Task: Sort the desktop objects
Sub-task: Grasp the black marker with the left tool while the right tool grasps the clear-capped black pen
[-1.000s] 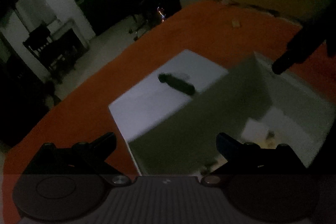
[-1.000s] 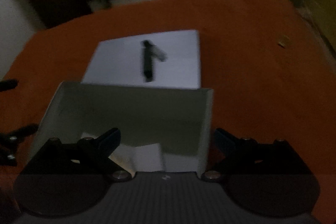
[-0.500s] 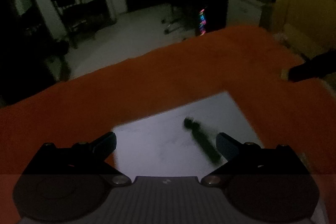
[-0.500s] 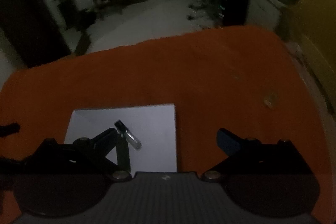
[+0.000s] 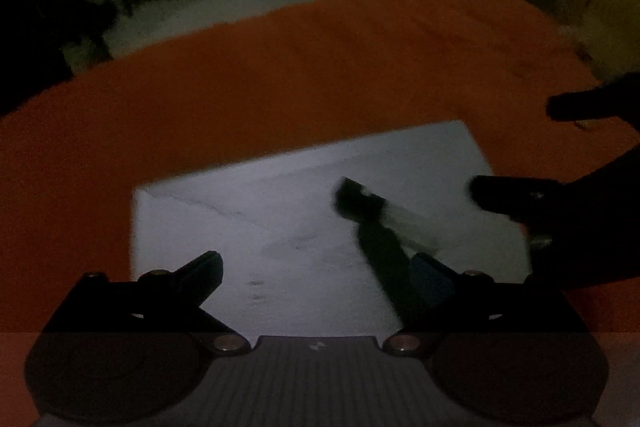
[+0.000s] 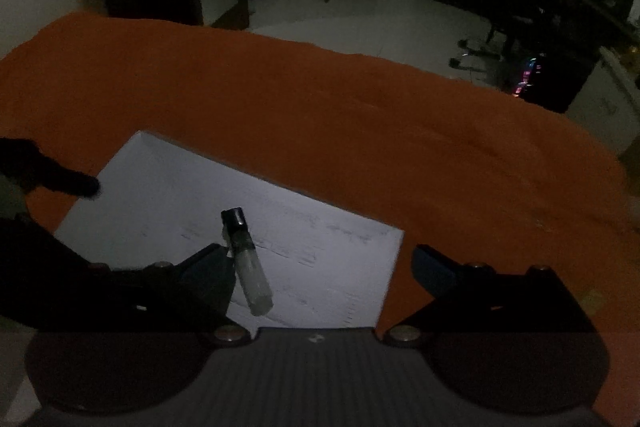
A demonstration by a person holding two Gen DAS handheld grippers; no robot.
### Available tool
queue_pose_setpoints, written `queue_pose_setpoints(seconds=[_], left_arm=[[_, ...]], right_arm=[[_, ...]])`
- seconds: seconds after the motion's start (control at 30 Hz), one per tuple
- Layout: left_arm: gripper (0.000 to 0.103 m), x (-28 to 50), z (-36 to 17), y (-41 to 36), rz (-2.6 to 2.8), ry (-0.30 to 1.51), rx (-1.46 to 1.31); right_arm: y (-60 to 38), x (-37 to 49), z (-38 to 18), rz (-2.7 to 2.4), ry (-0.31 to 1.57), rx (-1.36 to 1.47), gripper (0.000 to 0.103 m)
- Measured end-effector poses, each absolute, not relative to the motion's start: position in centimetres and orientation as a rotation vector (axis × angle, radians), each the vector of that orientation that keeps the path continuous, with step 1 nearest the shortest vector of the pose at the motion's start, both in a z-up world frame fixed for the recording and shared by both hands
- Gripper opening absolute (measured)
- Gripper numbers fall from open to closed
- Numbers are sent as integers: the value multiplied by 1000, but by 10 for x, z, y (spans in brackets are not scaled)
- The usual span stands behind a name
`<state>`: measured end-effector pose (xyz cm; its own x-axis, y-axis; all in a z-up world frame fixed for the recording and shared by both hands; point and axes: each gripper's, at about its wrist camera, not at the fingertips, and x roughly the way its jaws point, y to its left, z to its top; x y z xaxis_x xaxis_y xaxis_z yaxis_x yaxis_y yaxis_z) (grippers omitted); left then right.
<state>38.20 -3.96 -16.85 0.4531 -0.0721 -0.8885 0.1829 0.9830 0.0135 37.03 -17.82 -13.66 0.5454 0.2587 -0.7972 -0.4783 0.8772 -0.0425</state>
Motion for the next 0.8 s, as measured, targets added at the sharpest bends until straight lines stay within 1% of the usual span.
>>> queue_pose_setpoints(seconds=[0.07, 0.1, 0.13, 0.2, 0.23, 0.37, 0.4, 0.43, 0.47, 0.5, 0.53, 0.57, 0.6, 0.67, 0.7, 0.77, 0.8], left_arm=[[101, 384, -177, -47, -165, 1093, 147], [101, 384, -181, -52, -181, 1096, 164], [101, 383, -184, -58, -195, 1100, 176], [101, 382, -189, -69, -215, 1116, 196], [101, 382, -192, -75, -229, 1132, 207], [100, 379, -207, -93, -234, 1186, 320], [99, 379, -209, -96, -233, 1198, 339], [99, 381, -211, -94, -220, 1213, 330], [96, 383, -211, -91, -211, 1225, 299], [92, 386, -212, -88, -209, 1247, 254], [82, 389, -213, -83, -204, 1275, 207], [68, 392, -215, -79, -197, 1301, 162], [58, 395, -217, -73, -183, 1317, 124], [31, 396, -216, -62, -168, 1305, 74], [22, 395, -215, -56, -165, 1297, 69], [21, 394, -212, -43, -172, 1295, 51], [21, 393, -210, -36, -177, 1297, 40]], right_arm=[[-179, 372, -146, 458, 882, -273, 97], [-179, 373, -151, 466, 877, -276, 89], [-178, 369, -159, 473, 885, -307, 73], [-176, 361, -175, 487, 900, -367, 57], [-180, 358, -181, 501, 919, -365, 54], [-192, 350, -200, 562, 954, -275, 51], [-192, 351, -201, 557, 948, -271, 49], [-193, 351, -203, 553, 942, -267, 45], [-194, 351, -205, 549, 936, -263, 43], [-194, 351, -206, 545, 930, -260, 43], [-194, 351, -206, 544, 909, -276, 43], [-193, 351, -205, 542, 889, -293, 43], [-188, 350, -204, 551, 883, -315, 42], [-180, 347, -201, 567, 870, -360, 32], [-176, 346, -200, 575, 864, -382, 26], [-169, 345, -201, 575, 863, -407, 16], [-166, 345, -204, 571, 868, -422, 6]])
